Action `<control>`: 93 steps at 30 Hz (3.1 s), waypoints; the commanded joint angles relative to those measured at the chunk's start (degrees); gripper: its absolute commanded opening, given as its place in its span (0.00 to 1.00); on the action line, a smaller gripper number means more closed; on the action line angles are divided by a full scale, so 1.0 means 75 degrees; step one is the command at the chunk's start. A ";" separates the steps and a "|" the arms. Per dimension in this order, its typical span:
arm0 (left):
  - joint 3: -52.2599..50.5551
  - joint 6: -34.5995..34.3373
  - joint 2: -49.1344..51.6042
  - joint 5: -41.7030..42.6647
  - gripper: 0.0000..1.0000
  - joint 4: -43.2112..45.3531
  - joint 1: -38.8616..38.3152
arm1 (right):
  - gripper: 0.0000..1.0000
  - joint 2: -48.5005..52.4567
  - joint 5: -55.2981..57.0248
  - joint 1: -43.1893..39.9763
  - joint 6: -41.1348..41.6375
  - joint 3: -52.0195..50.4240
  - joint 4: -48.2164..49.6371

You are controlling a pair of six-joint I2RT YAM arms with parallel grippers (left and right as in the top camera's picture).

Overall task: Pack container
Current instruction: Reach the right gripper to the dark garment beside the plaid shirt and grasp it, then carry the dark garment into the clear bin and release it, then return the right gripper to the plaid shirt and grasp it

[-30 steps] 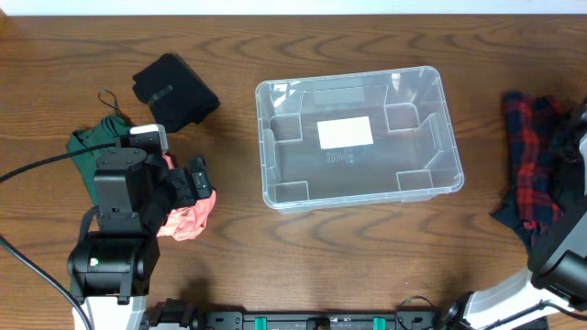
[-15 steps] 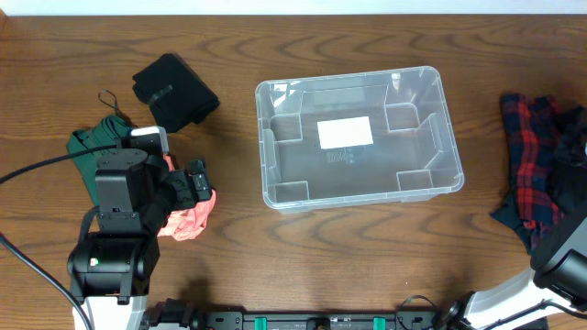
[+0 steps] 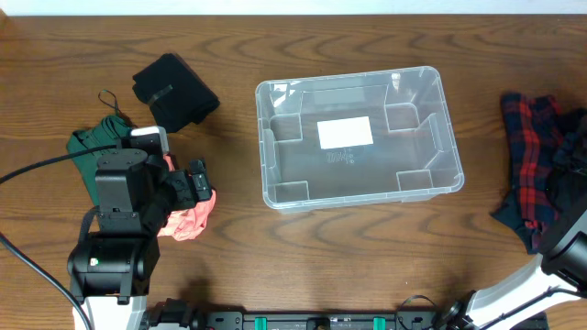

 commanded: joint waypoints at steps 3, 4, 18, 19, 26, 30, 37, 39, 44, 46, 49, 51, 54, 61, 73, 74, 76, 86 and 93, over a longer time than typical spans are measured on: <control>0.0169 -0.0064 -0.0006 0.0017 0.98 -0.0020 -0.0038 | 0.02 0.0513 -0.0216 -0.0085 0.0061 -0.0152 -0.0029; 0.0169 -0.0064 -0.0006 0.0015 0.98 -0.0020 -0.0038 | 0.01 0.0501 -0.0216 -0.0085 0.0061 -0.0152 -0.0032; 0.0169 -0.0061 -0.0006 0.0015 0.98 -0.0023 -0.0038 | 0.01 -0.1655 -0.0385 0.0979 -0.0717 0.0341 -0.0294; 0.0169 -0.0061 -0.0006 0.0015 0.98 -0.0023 -0.0038 | 0.01 -0.1950 -0.0385 0.1137 -0.0839 0.0385 -0.0312; 0.0169 -0.0061 -0.0006 0.0015 0.98 -0.0023 -0.0038 | 0.01 -0.3585 -0.0353 0.2189 -0.1495 0.0434 -0.0315; 0.0169 -0.0061 -0.0006 0.0015 0.98 -0.0026 -0.0038 | 0.01 -0.4313 -0.0408 0.2862 -0.2017 0.0452 -0.0143; 0.0169 -0.0064 -0.0006 0.0015 0.98 -0.0032 -0.0038 | 0.01 -0.5182 -0.1950 0.4590 -0.3319 0.0452 -0.0096; 0.0169 -0.0064 -0.0003 0.0015 0.98 -0.0032 -0.0038 | 0.01 -0.5217 -0.2305 0.5240 -0.3529 0.0452 -0.0198; 0.0169 -0.0064 -0.0003 0.0015 0.98 -0.0064 -0.0038 | 0.01 -0.4870 -0.2299 0.6531 -0.3512 0.0443 -0.0708; 0.0169 -0.0064 -0.0003 0.0015 0.98 -0.0087 -0.0038 | 0.01 -0.4572 -0.2299 0.6924 -0.3430 0.0431 -0.0927; 0.0169 -0.0064 -0.0003 0.0015 0.98 -0.0085 -0.0038 | 0.01 -0.3914 -0.2314 0.7396 -0.3421 0.0388 -0.1137; 0.0169 -0.0064 -0.0006 0.0015 0.98 -0.0087 -0.0038 | 0.01 -0.3497 -0.2451 0.7664 -0.3424 0.0335 -0.1236; 0.0166 -0.0064 -0.0003 0.0015 0.98 -0.0085 -0.0038 | 0.01 -0.2783 -0.2602 0.8055 -0.3430 0.0224 -0.1364; 0.0163 -0.0061 -0.0003 -0.0012 0.98 -0.0085 -0.0038 | 0.01 -0.1489 -0.2940 0.8880 -0.3564 0.0187 -0.1818; 0.0160 -0.0064 0.0259 -0.0009 0.98 -0.0082 -0.0038 | 0.73 -0.3308 -0.1093 0.8740 -0.3182 0.0358 -0.1244; 0.0160 -0.0064 0.0289 -0.0009 0.98 -0.0082 -0.0038 | 0.73 -0.3564 -0.0933 0.8585 -0.3101 0.0358 -0.1102; 0.0160 -0.0064 0.0312 -0.0009 0.98 -0.0079 -0.0038 | 0.72 -0.3975 -0.0705 0.8221 -0.2882 0.0358 -0.0938; 0.0160 -0.0064 0.0309 -0.0006 0.98 -0.0082 -0.0038 | 0.87 -0.3864 -0.0801 0.4395 -0.0874 0.0032 -0.1297; 0.0160 -0.0067 0.0309 -0.0006 0.98 -0.0079 -0.0038 | 0.88 -0.1996 -0.0836 0.3045 -0.1172 -0.0452 -0.1405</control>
